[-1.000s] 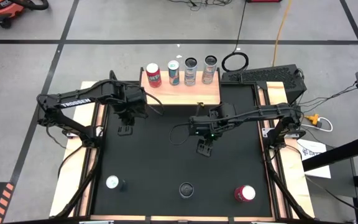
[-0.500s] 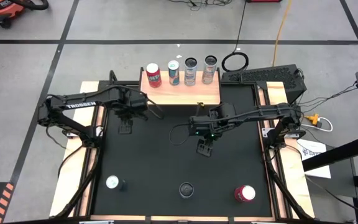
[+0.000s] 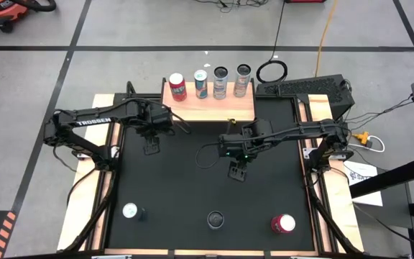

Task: Place canned beverage on shelf
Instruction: Put the white-yellow soda can on the shelf aligned with the other white-yellow soda can

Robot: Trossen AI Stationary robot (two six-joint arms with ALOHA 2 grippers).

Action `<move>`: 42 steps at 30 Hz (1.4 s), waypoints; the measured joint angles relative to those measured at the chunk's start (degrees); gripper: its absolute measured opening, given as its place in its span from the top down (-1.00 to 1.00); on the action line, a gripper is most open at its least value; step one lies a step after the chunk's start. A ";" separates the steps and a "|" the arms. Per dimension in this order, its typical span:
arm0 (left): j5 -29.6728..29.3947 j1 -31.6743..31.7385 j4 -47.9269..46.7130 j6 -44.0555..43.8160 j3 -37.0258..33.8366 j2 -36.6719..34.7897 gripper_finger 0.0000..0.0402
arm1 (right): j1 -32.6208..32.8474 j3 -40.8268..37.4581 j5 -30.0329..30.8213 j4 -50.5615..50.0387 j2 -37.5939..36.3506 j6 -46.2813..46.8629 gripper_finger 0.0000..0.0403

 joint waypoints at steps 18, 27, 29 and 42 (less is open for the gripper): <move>-0.24 -0.02 0.46 0.04 0.00 0.00 -0.13 | -0.02 0.00 0.24 0.92 0.00 -0.09 -0.21; -1.31 0.01 3.98 0.04 0.00 0.00 -0.13 | 0.00 0.00 0.42 3.02 0.00 -0.41 -0.21; -1.31 0.01 4.44 0.04 0.00 0.00 -0.13 | -0.02 0.00 0.42 3.45 0.00 -0.99 -0.21; -0.66 2.80 4.31 4.01 0.00 0.00 -0.48 | -0.02 0.00 0.27 3.59 0.00 0.00 -0.21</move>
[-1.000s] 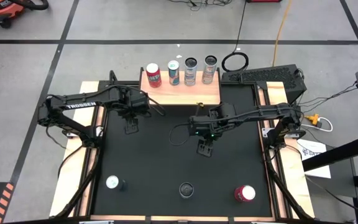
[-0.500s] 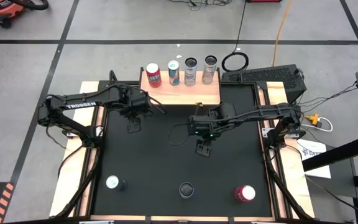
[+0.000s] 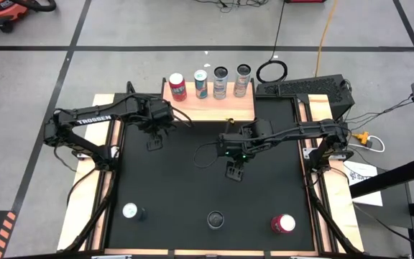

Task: Place canned beverage on shelf
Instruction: Put the white-yellow soda can on the shelf aligned with the other white-yellow soda can

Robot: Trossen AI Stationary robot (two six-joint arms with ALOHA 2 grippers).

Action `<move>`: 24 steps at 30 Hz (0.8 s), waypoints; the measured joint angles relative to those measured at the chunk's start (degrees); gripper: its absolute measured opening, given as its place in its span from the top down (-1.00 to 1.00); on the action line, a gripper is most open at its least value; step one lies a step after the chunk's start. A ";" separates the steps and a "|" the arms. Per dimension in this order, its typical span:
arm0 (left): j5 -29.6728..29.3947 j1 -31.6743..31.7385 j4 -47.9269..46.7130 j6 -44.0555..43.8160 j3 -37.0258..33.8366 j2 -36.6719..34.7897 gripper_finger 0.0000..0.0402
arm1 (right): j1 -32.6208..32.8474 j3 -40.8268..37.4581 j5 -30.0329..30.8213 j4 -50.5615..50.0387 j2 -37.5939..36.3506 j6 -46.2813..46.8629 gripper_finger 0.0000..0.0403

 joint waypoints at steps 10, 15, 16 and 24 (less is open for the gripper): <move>0.14 -0.09 1.25 3.91 0.00 0.00 -0.57 | 0.00 0.00 -0.24 -0.33 0.00 -1.59 -0.21; 0.14 -0.09 8.19 2.10 0.00 -0.02 -0.57 | 0.01 0.00 -0.25 -0.33 0.00 -1.92 -0.21; 0.22 -0.09 10.12 2.00 0.00 -0.02 -0.57 | 0.02 0.00 -0.25 -0.33 0.00 -1.97 -0.21; 4.33 -0.11 13.75 1.96 0.00 -0.02 -0.57 | 0.02 0.00 -0.25 -0.69 0.00 -3.06 -0.21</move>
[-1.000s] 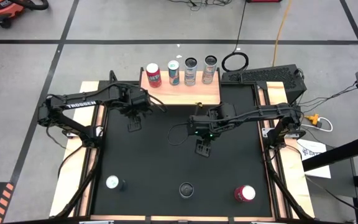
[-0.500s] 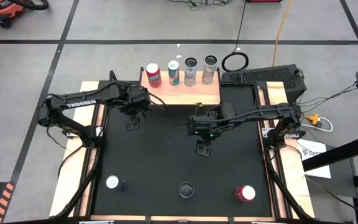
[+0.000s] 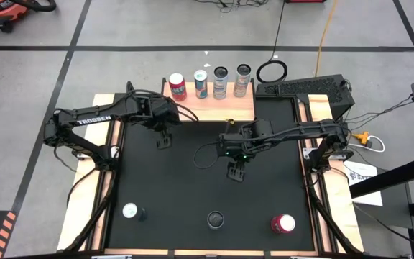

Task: Place canned beverage on shelf
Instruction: Put the white-yellow soda can on the shelf aligned with the other white-yellow soda can

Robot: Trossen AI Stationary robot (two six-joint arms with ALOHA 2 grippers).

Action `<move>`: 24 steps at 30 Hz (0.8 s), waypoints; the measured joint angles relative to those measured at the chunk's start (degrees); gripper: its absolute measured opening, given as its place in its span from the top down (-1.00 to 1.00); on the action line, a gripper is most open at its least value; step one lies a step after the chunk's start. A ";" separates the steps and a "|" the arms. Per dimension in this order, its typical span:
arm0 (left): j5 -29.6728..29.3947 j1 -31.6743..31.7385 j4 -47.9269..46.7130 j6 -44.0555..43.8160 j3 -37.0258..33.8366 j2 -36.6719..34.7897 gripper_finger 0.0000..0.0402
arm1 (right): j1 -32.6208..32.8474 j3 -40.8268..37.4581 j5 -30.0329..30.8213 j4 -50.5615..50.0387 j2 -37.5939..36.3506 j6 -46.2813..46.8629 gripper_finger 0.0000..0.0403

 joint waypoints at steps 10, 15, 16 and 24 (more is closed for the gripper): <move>0.63 0.00 -1.18 -6.61 0.00 0.01 -0.57 | 0.12 0.00 0.13 -1.44 0.00 4.33 -0.21; 0.16 0.23 -4.17 -5.97 0.00 0.07 -0.57 | 1.22 0.00 0.24 -1.44 0.00 3.16 -0.21; -0.08 0.43 -4.78 -5.84 0.00 0.07 -0.57 | 1.47 0.00 0.29 -1.47 0.00 2.92 -0.21; -0.33 2.73 -9.73 -3.99 0.00 -0.55 -0.57 | 4.16 0.00 14.77 -7.63 -2.56 5.66 -0.21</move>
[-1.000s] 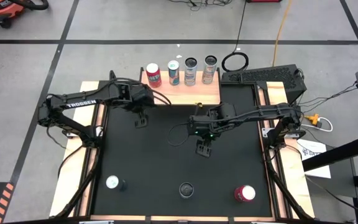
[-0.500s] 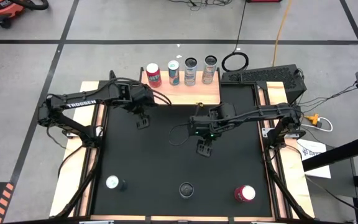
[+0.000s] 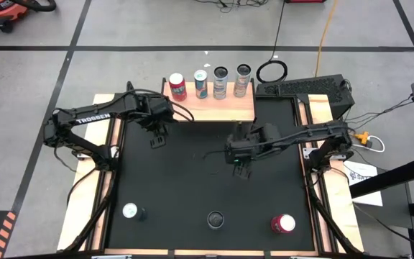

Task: Place canned beverage on shelf
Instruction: Put the white-yellow soda can on the shelf aligned with the other white-yellow soda can

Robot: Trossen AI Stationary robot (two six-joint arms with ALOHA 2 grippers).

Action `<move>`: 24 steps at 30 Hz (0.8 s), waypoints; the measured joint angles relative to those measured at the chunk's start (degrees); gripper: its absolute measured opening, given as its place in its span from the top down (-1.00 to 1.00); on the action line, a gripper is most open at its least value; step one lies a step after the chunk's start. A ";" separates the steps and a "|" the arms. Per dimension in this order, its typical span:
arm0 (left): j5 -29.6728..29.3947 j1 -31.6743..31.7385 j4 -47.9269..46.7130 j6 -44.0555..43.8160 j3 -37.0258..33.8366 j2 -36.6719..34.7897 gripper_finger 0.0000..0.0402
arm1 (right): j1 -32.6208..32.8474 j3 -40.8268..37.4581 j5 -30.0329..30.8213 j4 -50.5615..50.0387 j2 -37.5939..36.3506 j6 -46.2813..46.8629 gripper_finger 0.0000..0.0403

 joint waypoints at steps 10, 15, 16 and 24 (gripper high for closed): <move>-0.28 2.32 -2.81 2.82 0.00 -4.57 -0.57 | 7.35 -0.52 15.09 -1.55 -11.54 3.93 -0.21; -2.71 4.79 -2.59 5.98 0.00 -6.89 -0.57 | 10.44 -6.02 19.53 -1.67 -17.93 11.06 -0.21; -3.90 5.53 -2.61 6.43 0.00 -7.04 -0.57 | 10.93 -7.81 20.01 -1.56 -19.22 12.42 -0.21; -8.02 14.98 -1.32 10.07 0.00 -6.22 -0.57 | 12.00 -24.79 19.77 2.71 -26.95 19.66 -0.21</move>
